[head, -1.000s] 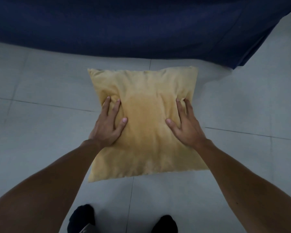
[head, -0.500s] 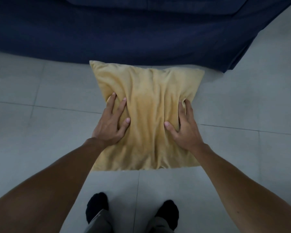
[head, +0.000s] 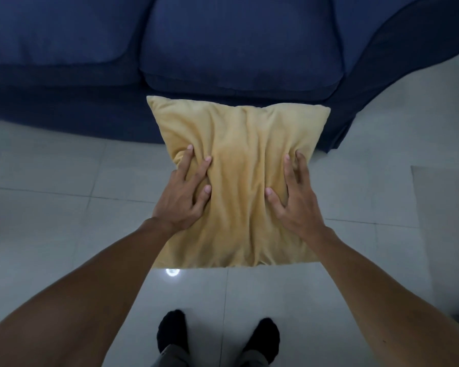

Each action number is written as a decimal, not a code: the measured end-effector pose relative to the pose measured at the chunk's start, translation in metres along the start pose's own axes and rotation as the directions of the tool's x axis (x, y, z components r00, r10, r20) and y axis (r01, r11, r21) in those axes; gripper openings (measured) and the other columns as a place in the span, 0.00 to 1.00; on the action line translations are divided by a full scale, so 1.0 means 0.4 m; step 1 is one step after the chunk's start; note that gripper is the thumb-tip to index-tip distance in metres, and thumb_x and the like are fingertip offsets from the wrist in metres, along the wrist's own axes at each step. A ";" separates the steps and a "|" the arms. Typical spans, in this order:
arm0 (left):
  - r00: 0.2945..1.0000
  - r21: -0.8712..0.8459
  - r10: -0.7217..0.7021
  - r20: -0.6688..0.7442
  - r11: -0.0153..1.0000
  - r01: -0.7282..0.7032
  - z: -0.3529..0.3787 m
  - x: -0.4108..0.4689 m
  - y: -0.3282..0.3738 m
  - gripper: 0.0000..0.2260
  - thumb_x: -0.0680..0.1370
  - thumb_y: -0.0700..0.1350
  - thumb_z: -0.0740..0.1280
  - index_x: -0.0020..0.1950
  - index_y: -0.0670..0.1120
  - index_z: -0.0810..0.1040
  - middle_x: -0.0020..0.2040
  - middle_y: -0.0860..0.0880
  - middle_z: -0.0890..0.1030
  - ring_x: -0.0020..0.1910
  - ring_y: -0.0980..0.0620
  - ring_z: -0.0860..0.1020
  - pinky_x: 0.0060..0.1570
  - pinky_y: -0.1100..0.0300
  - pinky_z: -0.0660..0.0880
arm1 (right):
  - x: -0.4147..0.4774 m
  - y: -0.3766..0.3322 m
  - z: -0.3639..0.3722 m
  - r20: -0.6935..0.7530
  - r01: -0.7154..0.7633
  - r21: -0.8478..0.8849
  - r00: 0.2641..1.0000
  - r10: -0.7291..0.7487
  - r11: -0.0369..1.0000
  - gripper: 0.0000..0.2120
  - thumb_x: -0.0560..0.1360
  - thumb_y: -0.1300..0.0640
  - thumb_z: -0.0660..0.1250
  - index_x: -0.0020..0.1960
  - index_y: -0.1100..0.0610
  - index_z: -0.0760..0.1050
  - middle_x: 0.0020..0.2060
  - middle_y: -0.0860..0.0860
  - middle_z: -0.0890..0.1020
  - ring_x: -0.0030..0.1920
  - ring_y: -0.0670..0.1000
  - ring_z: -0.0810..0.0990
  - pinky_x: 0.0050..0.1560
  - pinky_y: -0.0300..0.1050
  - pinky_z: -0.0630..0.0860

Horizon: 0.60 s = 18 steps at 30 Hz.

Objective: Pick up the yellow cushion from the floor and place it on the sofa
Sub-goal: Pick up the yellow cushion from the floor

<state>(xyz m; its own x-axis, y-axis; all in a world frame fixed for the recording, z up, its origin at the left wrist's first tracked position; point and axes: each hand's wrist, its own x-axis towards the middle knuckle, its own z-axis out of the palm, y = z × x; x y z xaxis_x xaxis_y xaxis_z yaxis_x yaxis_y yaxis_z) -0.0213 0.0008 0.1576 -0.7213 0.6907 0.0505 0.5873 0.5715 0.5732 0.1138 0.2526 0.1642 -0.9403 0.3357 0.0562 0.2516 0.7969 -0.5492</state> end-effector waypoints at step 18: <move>0.986 0.042 0.116 -0.121 0.993 -0.112 -0.377 0.122 0.128 0.27 0.83 0.60 0.50 0.81 0.57 0.54 0.83 0.46 0.45 0.75 0.39 0.63 0.70 0.50 0.60 | 0.131 -0.266 -0.274 -0.148 0.045 0.012 0.988 -0.043 0.999 0.39 0.79 0.41 0.62 0.82 0.53 0.47 0.82 0.57 0.47 0.81 0.57 0.54 0.67 0.42 0.62</move>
<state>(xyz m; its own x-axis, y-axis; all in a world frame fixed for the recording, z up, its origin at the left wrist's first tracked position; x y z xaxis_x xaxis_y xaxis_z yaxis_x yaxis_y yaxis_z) -0.0819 -0.0029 0.3129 -0.6873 0.6938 0.2153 0.6791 0.5085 0.5294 0.0628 0.2406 0.3169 -0.9059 0.3719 0.2025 0.2063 0.8052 -0.5559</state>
